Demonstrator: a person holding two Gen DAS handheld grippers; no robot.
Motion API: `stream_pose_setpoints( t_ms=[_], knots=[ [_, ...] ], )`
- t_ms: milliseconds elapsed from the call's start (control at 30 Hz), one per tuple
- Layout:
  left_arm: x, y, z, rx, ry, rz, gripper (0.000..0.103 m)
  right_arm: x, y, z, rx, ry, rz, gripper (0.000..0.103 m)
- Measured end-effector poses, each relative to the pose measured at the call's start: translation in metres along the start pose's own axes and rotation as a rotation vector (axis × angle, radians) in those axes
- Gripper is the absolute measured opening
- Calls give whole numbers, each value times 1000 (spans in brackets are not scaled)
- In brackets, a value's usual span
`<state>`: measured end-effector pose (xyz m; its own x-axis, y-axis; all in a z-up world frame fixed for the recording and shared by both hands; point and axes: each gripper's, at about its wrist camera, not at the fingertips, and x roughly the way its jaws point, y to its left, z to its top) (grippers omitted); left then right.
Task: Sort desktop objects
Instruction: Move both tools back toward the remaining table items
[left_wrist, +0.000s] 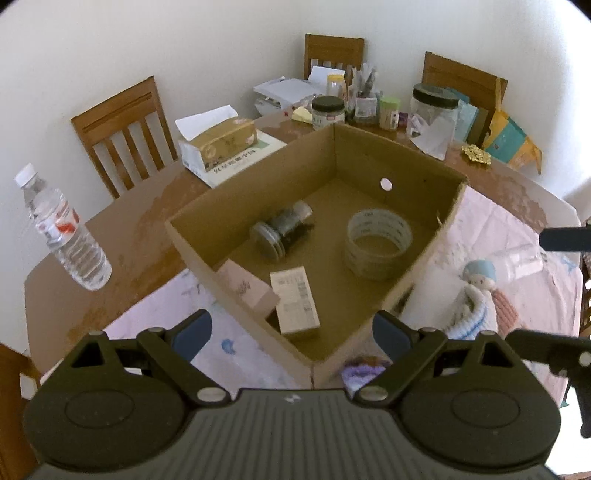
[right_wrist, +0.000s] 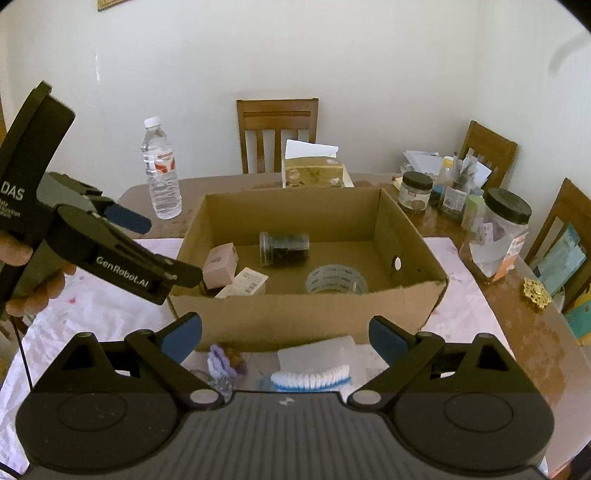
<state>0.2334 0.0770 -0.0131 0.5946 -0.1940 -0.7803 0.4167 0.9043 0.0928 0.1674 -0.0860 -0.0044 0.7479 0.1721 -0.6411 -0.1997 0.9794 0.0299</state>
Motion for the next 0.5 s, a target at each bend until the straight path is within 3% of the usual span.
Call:
stream_pose_setpoints(
  t_ms=[500],
  knots=[
    [-21,-36,-56,-69,35,72,94,-43,-21,-42,12,2,18,99]
  ],
)
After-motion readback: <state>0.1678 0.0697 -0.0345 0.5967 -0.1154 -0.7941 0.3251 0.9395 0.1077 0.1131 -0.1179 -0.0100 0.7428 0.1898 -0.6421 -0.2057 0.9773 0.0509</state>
